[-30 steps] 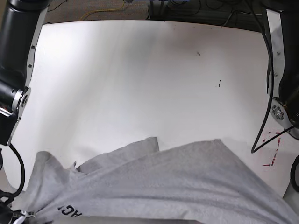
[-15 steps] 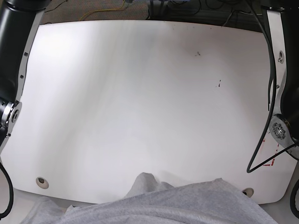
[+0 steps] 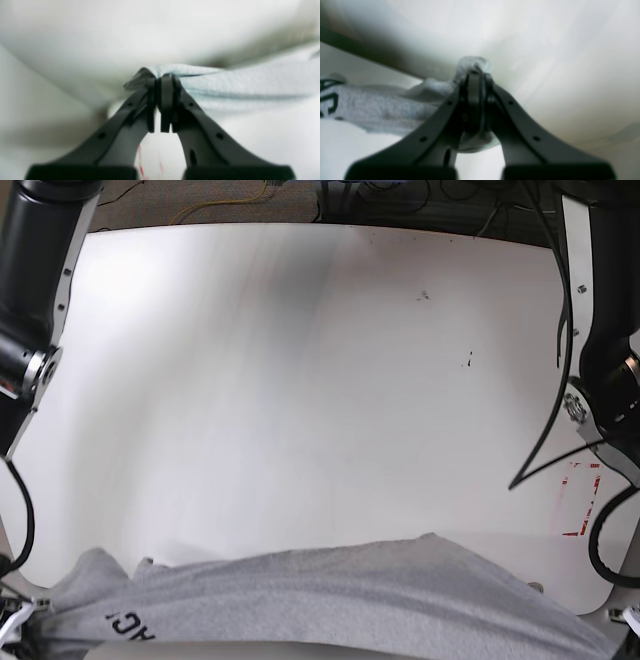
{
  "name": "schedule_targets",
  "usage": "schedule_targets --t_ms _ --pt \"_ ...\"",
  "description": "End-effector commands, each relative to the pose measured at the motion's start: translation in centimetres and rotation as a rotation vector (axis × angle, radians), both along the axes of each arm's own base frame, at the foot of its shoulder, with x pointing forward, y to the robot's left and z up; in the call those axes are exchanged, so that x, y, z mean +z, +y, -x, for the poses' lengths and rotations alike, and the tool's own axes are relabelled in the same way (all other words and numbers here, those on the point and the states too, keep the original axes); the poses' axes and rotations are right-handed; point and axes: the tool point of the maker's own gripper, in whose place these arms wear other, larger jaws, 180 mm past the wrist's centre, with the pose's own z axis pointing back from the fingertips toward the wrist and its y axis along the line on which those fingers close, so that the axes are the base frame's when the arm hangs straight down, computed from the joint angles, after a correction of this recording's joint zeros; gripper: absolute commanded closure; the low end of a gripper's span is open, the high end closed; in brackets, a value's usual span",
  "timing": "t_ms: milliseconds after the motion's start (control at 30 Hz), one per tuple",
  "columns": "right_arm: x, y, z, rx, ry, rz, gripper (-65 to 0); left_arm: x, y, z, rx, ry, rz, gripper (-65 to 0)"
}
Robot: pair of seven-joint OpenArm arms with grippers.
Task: Layout the t-shirt on the table in an organized manner, then fold the t-shirt properly
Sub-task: 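Lower the stretched shirt flat onto the table with both grippers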
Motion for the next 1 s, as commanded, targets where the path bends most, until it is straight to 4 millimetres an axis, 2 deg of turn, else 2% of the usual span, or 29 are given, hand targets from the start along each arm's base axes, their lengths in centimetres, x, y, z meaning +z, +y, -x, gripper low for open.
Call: schedule_targets --t_ms 0,133,233,300,433,467,700,867,967 --pt "-0.5 0.0 1.2 0.003 -0.029 0.020 0.0 0.5 0.3 1.0 0.005 -0.058 -0.003 -0.6" --pt "-6.2 -0.1 3.3 -0.006 0.063 0.024 0.0 -3.2 1.0 1.9 0.022 -0.001 0.013 -0.6" --pt "-10.5 0.4 4.8 -0.004 0.126 -0.005 0.0 -6.8 1.0 2.4 0.018 0.072 0.022 -0.6" --pt "-12.5 0.3 5.9 -0.018 0.155 -0.029 0.0 -8.7 1.5 3.1 0.032 0.112 0.012 -0.6" --pt "-16.4 -0.2 8.2 -0.044 0.222 -0.062 0.0 -11.2 3.0 5.1 0.077 0.159 -0.016 -0.6" --pt "-17.9 -0.4 9.2 -0.055 0.254 -0.070 0.0 -12.8 3.4 5.9 0.091 0.189 -0.015 -0.6" --pt "-23.8 0.2 12.9 -0.046 0.383 -0.095 0.0 -18.0 4.6 9.6 0.134 0.303 -0.036 -0.6" --pt "-26.6 0.0 15.5 -0.077 0.438 -0.139 0.0 -21.7 5.6 12.2 0.167 0.400 -0.032 -0.6" --pt "-27.7 0.0 16.5 -0.084 0.467 -0.146 0.0 -23.1 6.5 13.7 0.191 0.444 -0.033 -0.6"
